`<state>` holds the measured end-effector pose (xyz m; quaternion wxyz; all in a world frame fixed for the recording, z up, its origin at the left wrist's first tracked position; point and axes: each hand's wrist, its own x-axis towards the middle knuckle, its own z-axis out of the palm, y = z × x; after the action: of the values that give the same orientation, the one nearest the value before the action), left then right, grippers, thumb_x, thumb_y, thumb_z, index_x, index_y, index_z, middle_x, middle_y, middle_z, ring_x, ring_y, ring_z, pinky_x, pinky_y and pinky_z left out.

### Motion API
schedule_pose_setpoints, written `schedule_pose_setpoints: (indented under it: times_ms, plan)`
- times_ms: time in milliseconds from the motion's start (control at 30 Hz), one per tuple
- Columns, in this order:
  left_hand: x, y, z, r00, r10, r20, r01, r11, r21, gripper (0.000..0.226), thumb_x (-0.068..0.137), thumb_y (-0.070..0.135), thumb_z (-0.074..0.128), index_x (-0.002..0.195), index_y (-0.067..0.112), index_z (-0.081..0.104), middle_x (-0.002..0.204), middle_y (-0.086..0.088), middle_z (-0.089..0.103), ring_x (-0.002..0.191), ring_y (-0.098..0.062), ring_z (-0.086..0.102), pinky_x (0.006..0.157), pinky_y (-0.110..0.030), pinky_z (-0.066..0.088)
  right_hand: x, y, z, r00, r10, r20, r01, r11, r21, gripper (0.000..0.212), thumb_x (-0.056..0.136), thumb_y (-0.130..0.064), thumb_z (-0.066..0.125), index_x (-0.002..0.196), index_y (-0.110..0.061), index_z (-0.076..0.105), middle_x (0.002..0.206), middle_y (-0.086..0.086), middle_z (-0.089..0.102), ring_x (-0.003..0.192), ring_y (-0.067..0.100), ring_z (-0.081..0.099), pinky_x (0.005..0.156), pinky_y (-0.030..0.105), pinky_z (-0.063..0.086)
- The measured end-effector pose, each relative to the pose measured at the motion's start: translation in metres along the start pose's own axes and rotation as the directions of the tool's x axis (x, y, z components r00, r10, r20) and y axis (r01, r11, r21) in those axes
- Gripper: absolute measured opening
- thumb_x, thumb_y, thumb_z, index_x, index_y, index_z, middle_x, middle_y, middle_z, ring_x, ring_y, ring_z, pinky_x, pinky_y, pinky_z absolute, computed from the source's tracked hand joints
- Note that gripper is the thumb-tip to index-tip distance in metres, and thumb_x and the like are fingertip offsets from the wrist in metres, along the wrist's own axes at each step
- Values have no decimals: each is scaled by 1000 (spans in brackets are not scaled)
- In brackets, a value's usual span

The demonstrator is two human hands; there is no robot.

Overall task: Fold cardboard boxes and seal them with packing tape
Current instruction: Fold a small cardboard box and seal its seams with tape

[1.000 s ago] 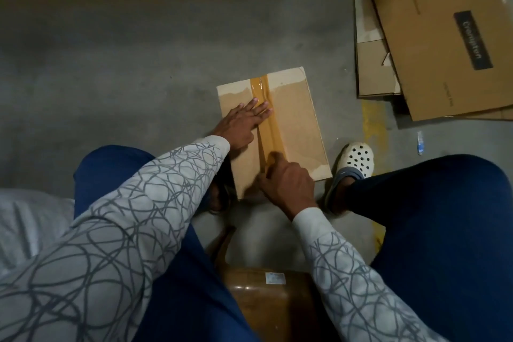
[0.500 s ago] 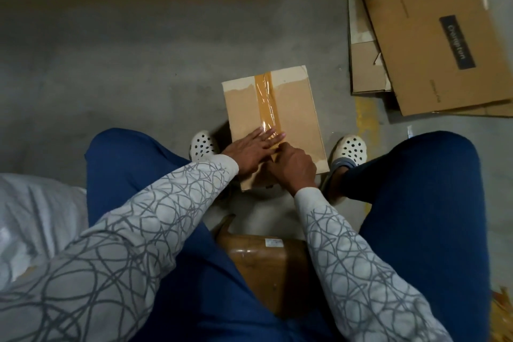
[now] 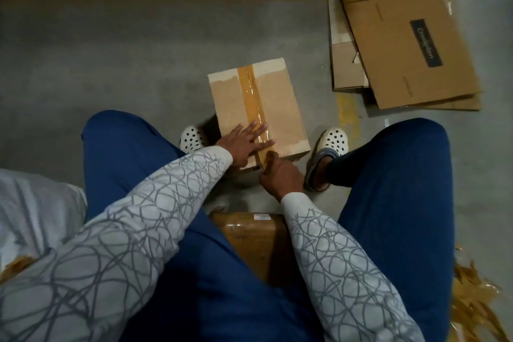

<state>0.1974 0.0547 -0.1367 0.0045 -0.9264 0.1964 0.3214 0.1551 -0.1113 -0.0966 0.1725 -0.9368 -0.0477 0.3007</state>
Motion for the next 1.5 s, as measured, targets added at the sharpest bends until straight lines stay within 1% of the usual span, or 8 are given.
schedule_pose_setpoints:
  times_ms: [233,600,767,867,967,1033,1133,1500]
  plan:
    - [-19,23,29,996,-60,73,67,993,-101,85,102,25,53,160,42,-6,166,3,-26,154,-26,-20,126,-49,-4,-2,4,10,998,46,39,-47,998,30,51,92,-39,66,137,-25,48,124,9,66,110,32,66,85,39,52]
    - [-23,28,18,981,-151,118,149,989,23,89,102,32,54,158,45,-15,164,5,-32,154,-26,-23,123,-61,3,-4,8,21,982,137,133,-168,952,254,102,81,-30,79,150,-14,5,136,21,57,117,39,62,97,47,52]
    - [-23,37,14,972,-195,134,181,977,110,93,101,36,54,156,42,-21,164,1,-33,154,-30,-21,120,-66,10,9,15,33,969,168,180,-220,919,327,98,73,-33,82,143,-20,15,124,20,64,103,38,68,92,52,56]
    - [-33,49,-1,965,-252,66,258,961,-96,75,100,37,55,161,39,11,171,-4,-1,155,-35,6,120,-58,18,28,24,50,961,202,187,-257,901,350,99,62,-42,79,138,-24,18,118,18,67,100,37,70,91,54,56]
    - [-42,72,-12,851,-519,-75,414,753,-511,43,96,31,59,139,28,60,144,-15,50,130,-38,45,110,-44,37,29,22,48,963,206,173,-260,876,407,99,54,-48,73,136,-23,25,115,17,69,97,37,70,90,55,56]
    - [-44,86,-9,816,-574,-67,379,620,-687,39,97,32,57,136,28,64,139,-12,59,125,-37,54,106,-41,43,13,10,31,965,201,166,-254,874,416,88,66,-35,78,137,-16,31,120,20,67,103,40,68,93,50,55]
    - [-41,102,6,898,-440,-7,290,603,-743,40,100,19,53,138,27,62,144,-8,59,128,-33,55,107,-38,41,7,12,23,977,171,125,-206,903,377,62,90,-11,70,139,-5,33,129,25,61,117,42,60,93,45,48]
    - [-41,98,20,931,-366,5,269,674,-687,55,92,13,59,145,27,54,153,-3,50,137,-34,47,117,-46,36,2,31,14,981,131,140,-180,887,426,76,82,-11,79,143,-6,34,134,22,59,126,40,57,98,41,49]
